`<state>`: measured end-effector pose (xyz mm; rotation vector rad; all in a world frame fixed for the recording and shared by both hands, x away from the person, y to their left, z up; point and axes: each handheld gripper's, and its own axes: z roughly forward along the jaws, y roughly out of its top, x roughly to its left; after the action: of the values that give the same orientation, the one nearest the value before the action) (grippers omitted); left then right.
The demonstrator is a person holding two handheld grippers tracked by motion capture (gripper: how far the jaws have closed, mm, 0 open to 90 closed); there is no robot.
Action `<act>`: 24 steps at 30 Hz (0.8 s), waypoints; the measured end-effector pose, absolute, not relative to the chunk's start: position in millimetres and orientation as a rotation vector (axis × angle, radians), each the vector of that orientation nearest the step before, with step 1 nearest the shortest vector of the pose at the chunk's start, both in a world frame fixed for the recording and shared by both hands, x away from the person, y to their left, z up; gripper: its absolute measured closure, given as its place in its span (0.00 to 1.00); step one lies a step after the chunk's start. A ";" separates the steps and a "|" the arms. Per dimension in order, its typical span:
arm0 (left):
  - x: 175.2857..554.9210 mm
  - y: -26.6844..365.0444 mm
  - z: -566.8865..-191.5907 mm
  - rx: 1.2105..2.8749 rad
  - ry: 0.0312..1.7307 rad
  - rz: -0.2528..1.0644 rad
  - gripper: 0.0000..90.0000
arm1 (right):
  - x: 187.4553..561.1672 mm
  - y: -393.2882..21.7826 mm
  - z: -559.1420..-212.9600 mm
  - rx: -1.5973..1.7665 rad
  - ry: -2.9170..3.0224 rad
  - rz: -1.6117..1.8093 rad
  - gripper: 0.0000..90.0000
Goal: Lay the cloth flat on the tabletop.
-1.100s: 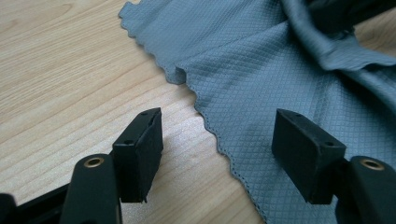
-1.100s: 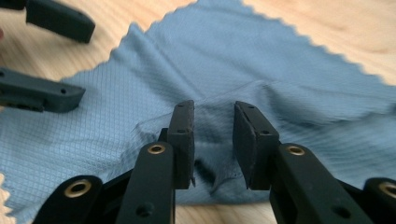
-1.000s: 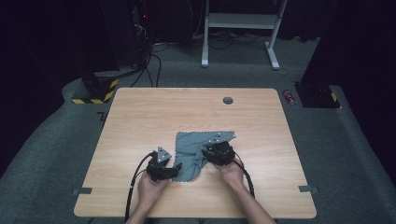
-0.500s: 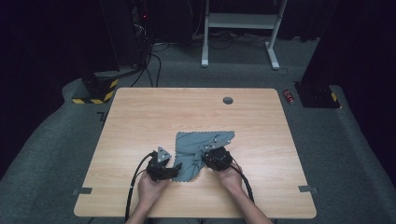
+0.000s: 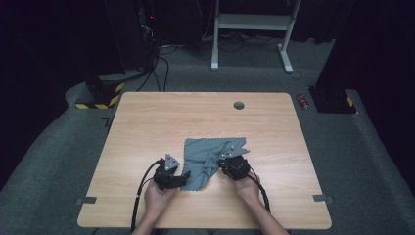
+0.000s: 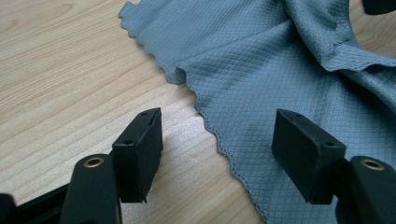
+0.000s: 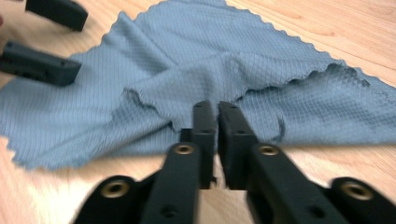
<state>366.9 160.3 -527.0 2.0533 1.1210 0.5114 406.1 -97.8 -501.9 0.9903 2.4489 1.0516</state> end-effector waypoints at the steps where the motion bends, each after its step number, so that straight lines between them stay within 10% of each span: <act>1: 366.9 160.3 -526.9 2.053 1.121 0.511 0.38 | 410.2 -93.7 -504.5 1.011 2.446 1.053 0.83; 24: 367.0 160.4 -526.9 2.054 1.120 0.515 0.38 | 369.2 -137.7 -483.0 0.985 2.449 1.027 1.00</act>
<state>367.0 160.4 -526.9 2.0538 1.1196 0.5152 369.2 -137.7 -483.0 0.9849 2.4487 1.0267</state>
